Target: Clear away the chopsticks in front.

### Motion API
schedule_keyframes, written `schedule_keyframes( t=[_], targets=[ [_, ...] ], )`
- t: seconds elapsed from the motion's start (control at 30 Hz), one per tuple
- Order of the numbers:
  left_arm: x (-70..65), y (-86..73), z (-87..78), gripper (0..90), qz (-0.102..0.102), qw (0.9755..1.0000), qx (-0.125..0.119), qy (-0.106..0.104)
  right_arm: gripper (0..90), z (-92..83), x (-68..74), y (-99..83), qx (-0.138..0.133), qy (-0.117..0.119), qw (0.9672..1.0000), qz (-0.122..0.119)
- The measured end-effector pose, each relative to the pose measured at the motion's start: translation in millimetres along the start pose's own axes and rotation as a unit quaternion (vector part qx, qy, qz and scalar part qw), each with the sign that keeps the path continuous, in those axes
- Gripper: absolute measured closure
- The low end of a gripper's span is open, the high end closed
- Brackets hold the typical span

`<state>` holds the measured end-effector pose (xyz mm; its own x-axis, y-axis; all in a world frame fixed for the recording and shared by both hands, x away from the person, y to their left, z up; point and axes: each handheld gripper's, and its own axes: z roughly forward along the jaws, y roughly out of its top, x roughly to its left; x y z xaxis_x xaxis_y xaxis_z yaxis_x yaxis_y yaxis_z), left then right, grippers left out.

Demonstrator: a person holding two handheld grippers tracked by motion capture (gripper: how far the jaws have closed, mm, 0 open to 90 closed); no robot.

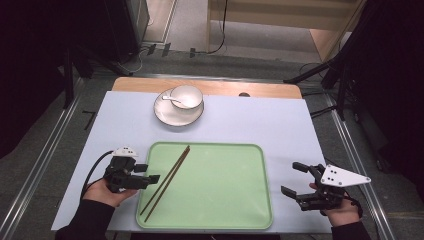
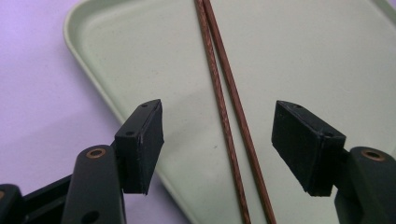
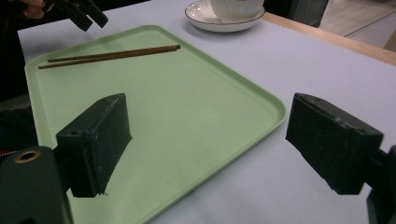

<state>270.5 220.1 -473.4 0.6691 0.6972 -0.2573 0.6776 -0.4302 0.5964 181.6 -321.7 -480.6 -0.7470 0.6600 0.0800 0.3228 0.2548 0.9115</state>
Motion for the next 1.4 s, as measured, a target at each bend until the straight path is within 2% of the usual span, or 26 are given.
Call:
schedule_keyframes(
  t=[0.2,0.3,0.53,0.83,1.13,1.4],
  targets=[
    [6.1,-4.1,-13.0,30.7,0.006,0.9998,-0.021,-0.002,14.5,0.1,-0.1,-0.2,0.0,0.001,1.0,0.0],
    [9.7,-6.9,-18.9,30.2,0.011,0.9995,-0.028,0.009,14.5,0.2,0.0,-0.2,0.0,0.001,1.0,0.001],
    [19.3,-16.5,-37.1,27.9,0.024,0.9977,-0.061,0.015,14.5,0.2,0.2,-0.1,-0.001,0.003,1.0,0.001],
    [35.6,-30.4,-57.4,27.6,0.005,0.994,-0.105,0.03,14.5,-0.1,0.4,0.4,-0.004,0.004,1.0,0.002],
    [45.0,-35.6,-60.5,27.7,0.002,0.9914,-0.125,0.041,14.5,-0.2,0.7,0.8,-0.006,0.005,1.0,0.002],
    [45.7,-35.6,-59.0,26.3,-0.006,0.9912,-0.125,0.042,14.5,0.2,0.6,0.7,-0.004,0.005,1.0,0.002]
  ],
)
